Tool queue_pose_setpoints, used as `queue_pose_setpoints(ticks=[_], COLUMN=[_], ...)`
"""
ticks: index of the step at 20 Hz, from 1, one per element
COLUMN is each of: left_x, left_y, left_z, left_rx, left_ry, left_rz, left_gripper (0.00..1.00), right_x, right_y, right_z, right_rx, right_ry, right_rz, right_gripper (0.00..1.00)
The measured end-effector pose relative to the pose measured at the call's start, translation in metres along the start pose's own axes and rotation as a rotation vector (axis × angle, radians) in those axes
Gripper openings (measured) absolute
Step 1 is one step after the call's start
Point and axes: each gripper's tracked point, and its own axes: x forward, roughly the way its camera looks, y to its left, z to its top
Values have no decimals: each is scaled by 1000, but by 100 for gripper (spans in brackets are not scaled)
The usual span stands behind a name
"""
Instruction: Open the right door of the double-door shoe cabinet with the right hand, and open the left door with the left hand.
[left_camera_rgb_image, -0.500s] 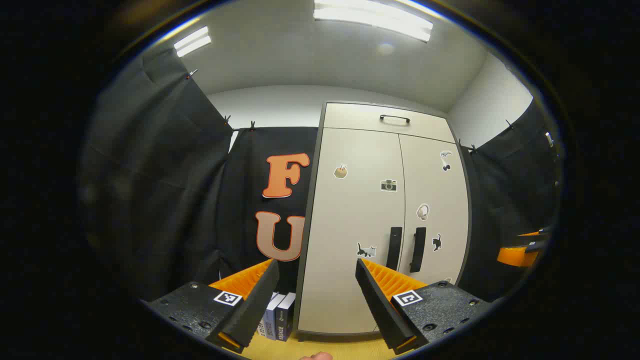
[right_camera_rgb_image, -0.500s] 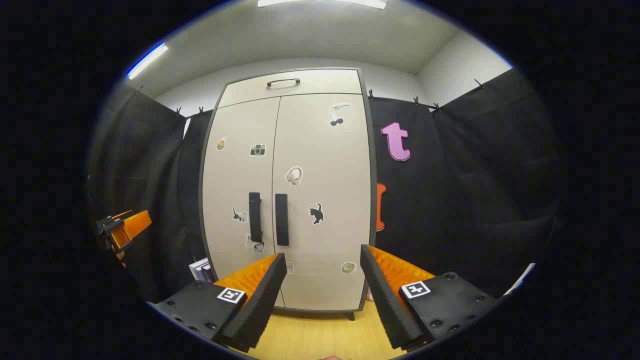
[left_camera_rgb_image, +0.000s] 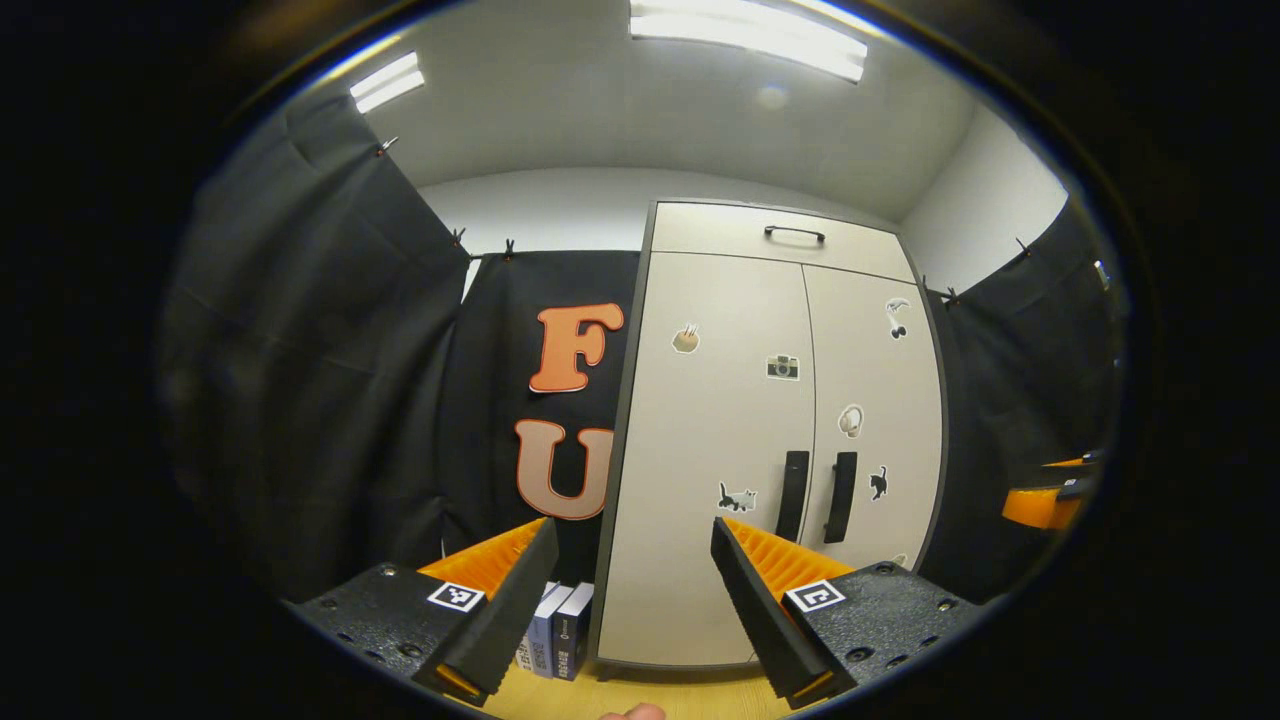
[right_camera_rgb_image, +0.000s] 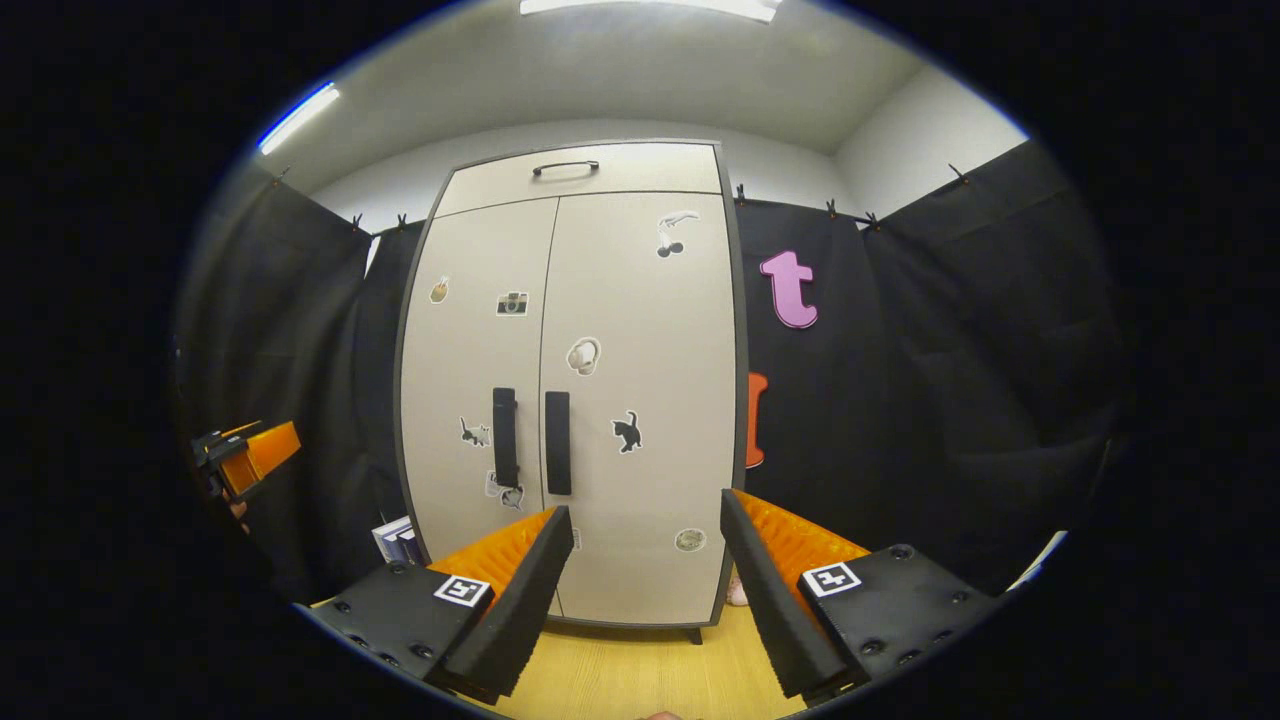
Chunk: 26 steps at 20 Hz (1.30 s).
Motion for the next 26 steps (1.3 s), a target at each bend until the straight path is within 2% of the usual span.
queue_pose_setpoints(ticks=[9,13,17,18,19,20,22,23,24,25,26], left_x=[1,2,4,5,6,7,9,12,13,16,18], left_y=[-1,1,7,7,7,8,9,9,10,13,12], left_z=[0,-1,-6,-8,-10,-13,-18,-21,-23,-24,-25], left_rx=[2,-12,-27,-26,-24,-21,-21,-21,-21,-21,-22], left_ry=[3,0,8,13,20,27,37,41,45,47,51], left_rz=[-7,-6,9,10,10,10,9,6,12,23,22], left_gripper=[94,94,94,91,94,94,94,94,94,94,94], right_x=[-1,11,46,58,70,82,107,120,132,143,154], right_y=[1,19,38,44,51,60,81,90,99,106,111], right_z=[5,19,45,53,58,64,71,73,72,71,67], right_rx=[1,57,23,4,-11,-21,-12,-1,12,23,33], right_ry=[-19,-42,-80,-96,-109,-117,-128,-127,-121,-113,-103], right_rz=[-1,66,98,100,101,106,124,134,142,157,165], right_gripper=[98,98,98,98,98,93,93,98,93,98,97])
